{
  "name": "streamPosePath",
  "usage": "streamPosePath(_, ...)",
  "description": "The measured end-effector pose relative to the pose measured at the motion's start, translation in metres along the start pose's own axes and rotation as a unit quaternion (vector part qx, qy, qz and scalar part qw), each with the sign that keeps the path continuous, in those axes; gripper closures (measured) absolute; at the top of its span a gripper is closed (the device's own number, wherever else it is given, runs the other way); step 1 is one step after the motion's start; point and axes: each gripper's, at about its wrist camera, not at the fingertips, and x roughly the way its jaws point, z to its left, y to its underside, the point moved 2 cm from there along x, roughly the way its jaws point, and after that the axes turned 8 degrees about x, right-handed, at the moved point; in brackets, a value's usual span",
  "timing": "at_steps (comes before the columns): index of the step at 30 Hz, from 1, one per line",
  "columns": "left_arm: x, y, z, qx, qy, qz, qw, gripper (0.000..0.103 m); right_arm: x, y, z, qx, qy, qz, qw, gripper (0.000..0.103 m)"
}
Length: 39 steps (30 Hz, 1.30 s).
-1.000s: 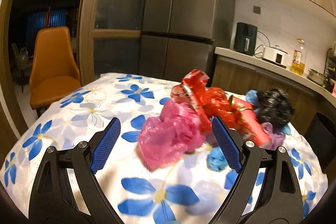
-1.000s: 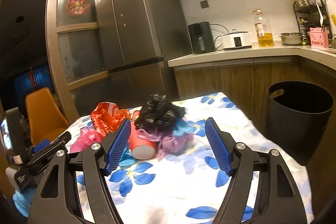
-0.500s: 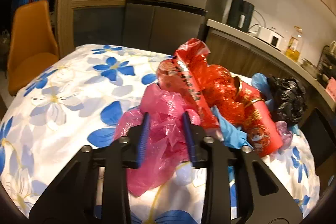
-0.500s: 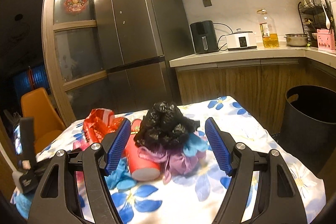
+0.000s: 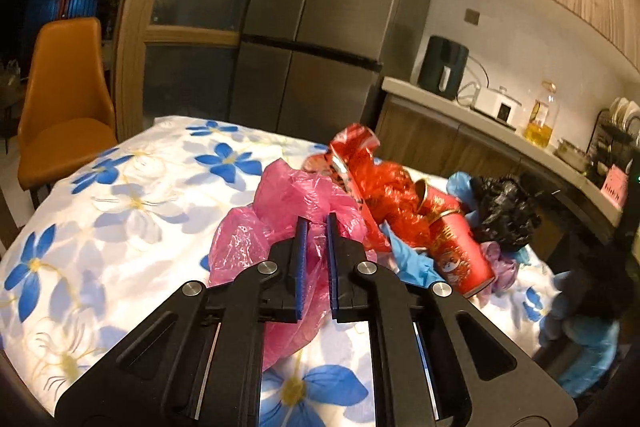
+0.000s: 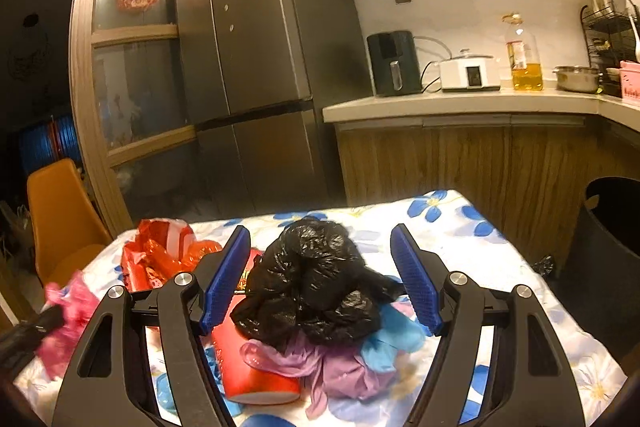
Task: Collect trash
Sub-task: 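Grasp the pink plastic bag with the left tool while the right tool grasps another black bag, then carry the pink bag and black bag over the trash bin with both tools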
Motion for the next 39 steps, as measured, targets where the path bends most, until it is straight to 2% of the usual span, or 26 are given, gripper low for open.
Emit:
streamPosePath(3,-0.007,-0.005,0.002,-0.004,0.001,-0.008,1.0,0.095,0.011,0.005,0.002,-0.003,0.0,0.015,1.0,0.043)
streamPosePath(7,-0.01,-0.006,-0.001,-0.001,0.001,-0.011,0.9999,0.095,0.018,0.015,0.003,-0.01,-0.005,0.036,0.999,0.062)
streamPosePath(9,-0.01,-0.006,-0.003,0.0,0.002,-0.01,1.0,0.095,0.016,0.019,0.002,-0.012,-0.008,0.038,0.999,0.07)
streamPosePath(10,-0.01,-0.006,-0.005,0.001,0.002,-0.009,1.0,0.095,0.014,0.02,0.003,-0.013,-0.01,0.039,0.999,0.078)
streamPosePath(13,-0.014,-0.006,-0.007,0.004,0.003,-0.01,0.9999,0.095,0.006,0.019,0.001,-0.013,-0.013,0.032,0.999,0.085)
streamPosePath(20,-0.028,-0.01,-0.016,0.01,0.006,-0.021,0.9997,0.095,-0.028,0.0,-0.003,0.006,-0.026,0.015,1.0,0.086)
streamPosePath(25,-0.038,-0.013,-0.028,0.019,0.013,-0.027,0.9994,0.095,-0.072,-0.011,-0.005,0.003,-0.034,-0.022,0.999,0.086)
streamPosePath(31,-0.051,-0.019,-0.059,0.038,0.03,-0.037,0.9981,0.095,-0.117,-0.018,-0.016,0.006,-0.035,-0.047,0.998,0.086)
streamPosePath(39,-0.061,-0.024,-0.116,0.067,0.075,-0.049,0.9938,0.095,-0.158,-0.027,-0.045,0.015,-0.018,-0.072,0.997,0.086)
